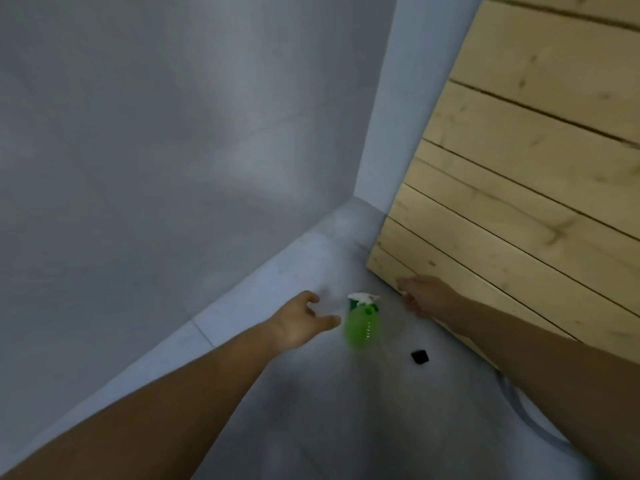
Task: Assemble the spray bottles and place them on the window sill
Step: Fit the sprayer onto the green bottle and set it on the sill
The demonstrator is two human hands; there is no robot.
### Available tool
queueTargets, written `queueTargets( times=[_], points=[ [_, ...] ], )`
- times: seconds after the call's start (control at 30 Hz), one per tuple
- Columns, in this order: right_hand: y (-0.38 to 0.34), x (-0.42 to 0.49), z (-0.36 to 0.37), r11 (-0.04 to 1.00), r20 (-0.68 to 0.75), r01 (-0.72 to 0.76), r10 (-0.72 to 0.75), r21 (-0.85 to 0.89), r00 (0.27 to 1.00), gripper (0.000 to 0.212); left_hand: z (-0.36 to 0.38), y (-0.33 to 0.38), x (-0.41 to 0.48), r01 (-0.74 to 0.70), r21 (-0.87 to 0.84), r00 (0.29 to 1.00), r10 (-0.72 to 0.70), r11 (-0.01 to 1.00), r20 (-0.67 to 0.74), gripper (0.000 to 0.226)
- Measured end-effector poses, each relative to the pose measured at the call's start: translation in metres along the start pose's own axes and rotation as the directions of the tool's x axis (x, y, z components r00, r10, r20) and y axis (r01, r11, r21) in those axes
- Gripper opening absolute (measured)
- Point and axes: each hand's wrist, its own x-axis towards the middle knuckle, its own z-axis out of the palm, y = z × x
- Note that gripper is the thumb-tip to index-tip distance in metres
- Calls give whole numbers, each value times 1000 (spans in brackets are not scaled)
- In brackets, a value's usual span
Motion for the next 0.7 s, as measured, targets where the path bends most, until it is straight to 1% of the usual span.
queueTargets(
  times=[0.1, 0.17, 0.23, 0.3, 0.37, 0.5, 0.57, 0.63, 0.7],
  points=[
    [35, 36, 0, 993, 27, -102, 101, 51, 995, 31, 38, -8, 40, -11, -7, 999, 11, 1000, 34, 81],
    [51, 56, 5, 989, 52, -129, 125, 74, 991, 31, 53, -14, 65, -21, -8, 999, 21, 1000, 43, 83],
    [63, 76, 13, 983, 80, -149, 141, 106, 987, 27, 64, -22, 88, -46, 13, 998, 45, 999, 53, 89],
    [72, 96, 23, 978, 103, -149, 135, 144, 986, 27, 72, -27, 107, -82, 29, 995, 79, 996, 68, 94],
    [80, 114, 33, 973, 116, -148, 128, 177, 985, 32, 78, -27, 119, -140, 33, 986, 136, 990, 97, 91],
    [90, 139, 45, 961, 151, -143, 109, 236, 983, 33, 87, -31, 138, -244, 27, 961, 238, 969, 140, 89],
    [96, 146, 49, 956, 169, -134, 92, 259, 981, 42, 93, -37, 149, -285, 40, 951, 277, 958, 135, 86],
    [102, 150, 52, 951, 190, -138, 87, 275, 978, 49, 98, -43, 155, -289, 44, 951, 281, 956, 130, 78],
    [105, 153, 55, 949, 202, -145, 90, 279, 975, 50, 102, -50, 160, -273, -13, 958, 273, 962, 88, 70]
  ],
)
